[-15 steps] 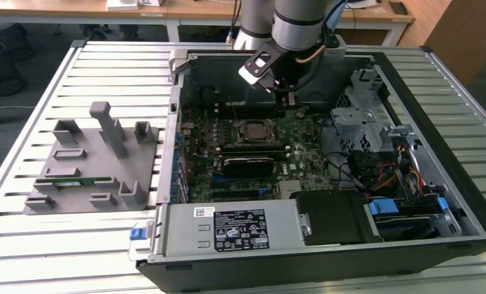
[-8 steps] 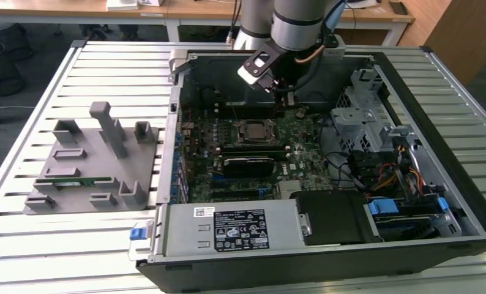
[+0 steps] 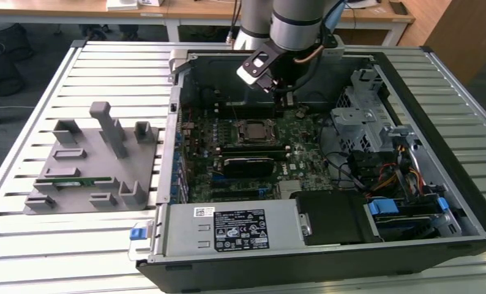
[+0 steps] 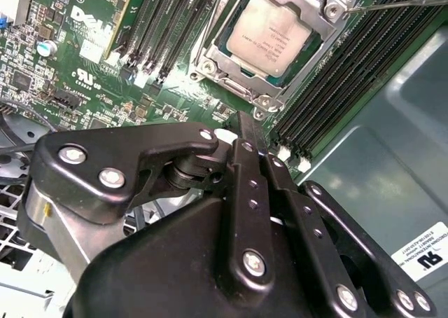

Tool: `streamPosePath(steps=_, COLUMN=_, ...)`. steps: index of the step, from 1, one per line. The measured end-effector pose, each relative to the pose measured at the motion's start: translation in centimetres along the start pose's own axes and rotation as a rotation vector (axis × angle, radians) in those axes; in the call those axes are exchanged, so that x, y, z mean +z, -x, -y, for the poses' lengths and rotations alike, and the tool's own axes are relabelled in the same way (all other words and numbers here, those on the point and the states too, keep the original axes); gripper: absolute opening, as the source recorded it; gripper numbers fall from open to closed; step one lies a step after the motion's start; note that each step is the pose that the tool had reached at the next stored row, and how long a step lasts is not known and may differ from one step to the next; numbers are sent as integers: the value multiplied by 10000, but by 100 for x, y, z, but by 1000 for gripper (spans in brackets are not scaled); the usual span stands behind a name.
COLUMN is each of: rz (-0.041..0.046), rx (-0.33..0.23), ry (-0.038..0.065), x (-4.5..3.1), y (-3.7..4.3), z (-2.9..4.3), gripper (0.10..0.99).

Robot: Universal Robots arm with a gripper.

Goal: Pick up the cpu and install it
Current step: 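Close the cpu cover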

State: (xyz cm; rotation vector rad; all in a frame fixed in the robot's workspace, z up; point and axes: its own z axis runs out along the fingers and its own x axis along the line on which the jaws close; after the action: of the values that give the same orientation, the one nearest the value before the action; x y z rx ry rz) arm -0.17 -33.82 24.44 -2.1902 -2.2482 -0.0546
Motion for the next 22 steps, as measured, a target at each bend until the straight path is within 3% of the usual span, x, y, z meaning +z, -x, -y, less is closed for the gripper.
streamPosePath(steps=12, rz=1, rx=1, ry=0, x=16, y=38, z=65, gripper=106)
streamPosePath(steps=22, rz=1, rx=-6, ry=0, x=81, y=38, z=487, gripper=106)
